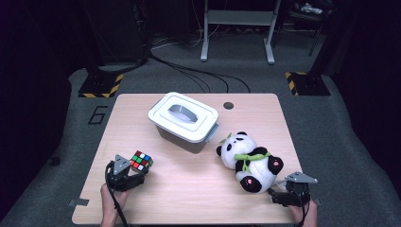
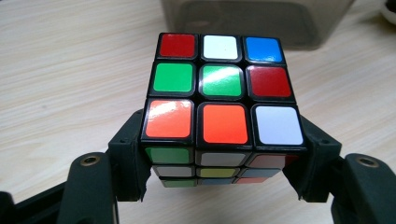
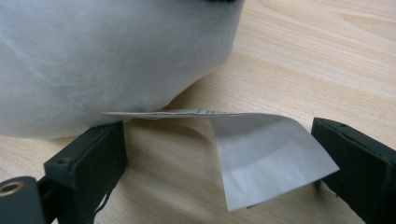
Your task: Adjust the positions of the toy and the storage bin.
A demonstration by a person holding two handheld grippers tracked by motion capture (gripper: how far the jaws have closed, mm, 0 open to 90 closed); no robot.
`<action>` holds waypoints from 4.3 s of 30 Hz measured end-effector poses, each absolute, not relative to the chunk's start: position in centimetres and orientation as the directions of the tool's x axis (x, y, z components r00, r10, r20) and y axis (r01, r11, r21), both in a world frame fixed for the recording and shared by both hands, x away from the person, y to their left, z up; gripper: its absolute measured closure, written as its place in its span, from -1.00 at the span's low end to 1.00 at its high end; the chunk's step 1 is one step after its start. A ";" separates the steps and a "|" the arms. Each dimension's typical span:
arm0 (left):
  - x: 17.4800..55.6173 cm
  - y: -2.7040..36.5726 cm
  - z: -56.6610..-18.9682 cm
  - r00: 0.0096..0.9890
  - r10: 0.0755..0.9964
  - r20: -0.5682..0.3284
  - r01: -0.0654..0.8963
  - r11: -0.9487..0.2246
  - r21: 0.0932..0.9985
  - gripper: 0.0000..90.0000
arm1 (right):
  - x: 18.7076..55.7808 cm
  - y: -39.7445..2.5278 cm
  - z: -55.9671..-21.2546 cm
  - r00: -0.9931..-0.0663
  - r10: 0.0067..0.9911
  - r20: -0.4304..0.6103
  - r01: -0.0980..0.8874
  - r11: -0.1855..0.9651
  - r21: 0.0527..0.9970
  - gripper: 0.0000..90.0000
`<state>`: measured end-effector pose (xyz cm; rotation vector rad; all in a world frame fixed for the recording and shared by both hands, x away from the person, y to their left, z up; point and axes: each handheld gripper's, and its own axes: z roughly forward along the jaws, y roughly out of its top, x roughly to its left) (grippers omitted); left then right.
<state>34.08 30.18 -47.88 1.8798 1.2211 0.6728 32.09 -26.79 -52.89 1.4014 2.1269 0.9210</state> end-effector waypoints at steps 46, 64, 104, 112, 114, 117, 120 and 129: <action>37.5 38.0 -48.3 0.223 0.974 0.037 0.552 -0.157 0.819 -0.24 | 32.1 -26.8 -52.9 -0.391 0.920 0.008 0.637 0.264 0.724 -0.91; 39.6 39.9 -50.7 0.129 0.992 0.001 0.611 -0.080 0.787 -0.24 | 32.1 -26.8 -52.9 -0.387 0.922 0.007 0.637 0.262 0.724 -0.91; 36.8 36.8 -46.0 0.232 0.973 0.006 0.567 -0.140 0.812 -0.78 | 32.1 -26.8 -52.9 -0.387 0.922 0.007 0.638 0.262 0.724 -0.91; 36.2 34.8 -46.1 0.297 0.955 0.005 0.558 -0.178 0.810 -0.83 | 32.1 -26.8 -52.9 -0.387 0.922 0.007 0.638 0.262 0.725 -0.91; 36.2 34.4 -46.2 0.312 0.950 0.004 0.557 -0.186 0.809 -0.85 | 32.1 -26.8 -52.9 -0.385 0.923 0.008 0.638 0.259 0.725 -0.91; 36.1 33.9 -46.4 0.330 0.944 0.001 0.559 -0.196 0.805 -0.86 | 32.1 -26.8 -52.9 -0.382 0.924 0.010 0.639 0.256 0.725 -0.91; 36.0 33.2 -46.5 0.350 0.937 -0.004 0.561 -0.207 0.802 -0.89 | 32.1 -26.8 -52.9 -0.380 0.925 0.010 0.640 0.255 0.725 -0.91; 35.2 30.7 -47.1 0.423 0.906 -0.005 0.557 -0.256 0.790 -0.95 | 32.1 -26.8 -52.9 -0.380 0.925 0.010 0.640 0.255 0.725 -0.91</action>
